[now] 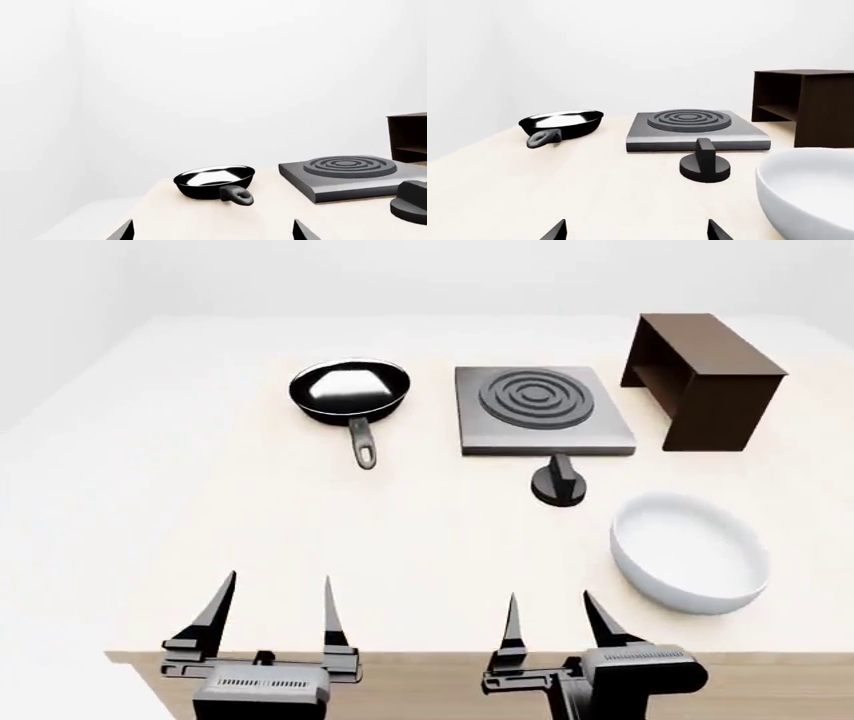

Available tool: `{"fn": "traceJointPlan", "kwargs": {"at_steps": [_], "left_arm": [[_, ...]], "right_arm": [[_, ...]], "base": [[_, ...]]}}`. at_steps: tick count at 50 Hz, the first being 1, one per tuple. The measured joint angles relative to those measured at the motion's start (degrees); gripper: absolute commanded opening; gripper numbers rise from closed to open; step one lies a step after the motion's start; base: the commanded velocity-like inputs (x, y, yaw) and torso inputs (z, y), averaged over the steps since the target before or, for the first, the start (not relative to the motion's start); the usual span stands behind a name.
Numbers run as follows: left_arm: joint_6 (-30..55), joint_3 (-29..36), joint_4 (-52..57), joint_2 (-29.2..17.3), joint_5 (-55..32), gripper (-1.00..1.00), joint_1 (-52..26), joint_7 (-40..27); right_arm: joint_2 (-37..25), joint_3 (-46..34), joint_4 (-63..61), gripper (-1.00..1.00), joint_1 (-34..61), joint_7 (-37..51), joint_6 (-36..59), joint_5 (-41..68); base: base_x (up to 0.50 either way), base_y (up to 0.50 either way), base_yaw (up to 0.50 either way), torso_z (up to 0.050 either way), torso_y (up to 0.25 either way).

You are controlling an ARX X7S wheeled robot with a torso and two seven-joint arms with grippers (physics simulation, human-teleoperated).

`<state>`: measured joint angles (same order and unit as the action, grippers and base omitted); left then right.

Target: Turn on the stove.

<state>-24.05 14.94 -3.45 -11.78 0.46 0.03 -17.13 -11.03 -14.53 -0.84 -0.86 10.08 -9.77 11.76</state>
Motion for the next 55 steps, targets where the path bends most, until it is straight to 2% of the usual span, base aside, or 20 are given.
{"fn": "traceJointPlan", "kwargs": {"at_steps": [55], "left_arm": [[0.51, 1.79, 0.21, -1.16, -0.34, 1.0, -0.65, -1.6]], "right_arm": [[-1.57, -1.79, 0.14, 1.0, 0.26, 0.54, -1.13, 1.39]], "base": [[0.2, 0.0, 0.0, 0.0, 0.0]]}}
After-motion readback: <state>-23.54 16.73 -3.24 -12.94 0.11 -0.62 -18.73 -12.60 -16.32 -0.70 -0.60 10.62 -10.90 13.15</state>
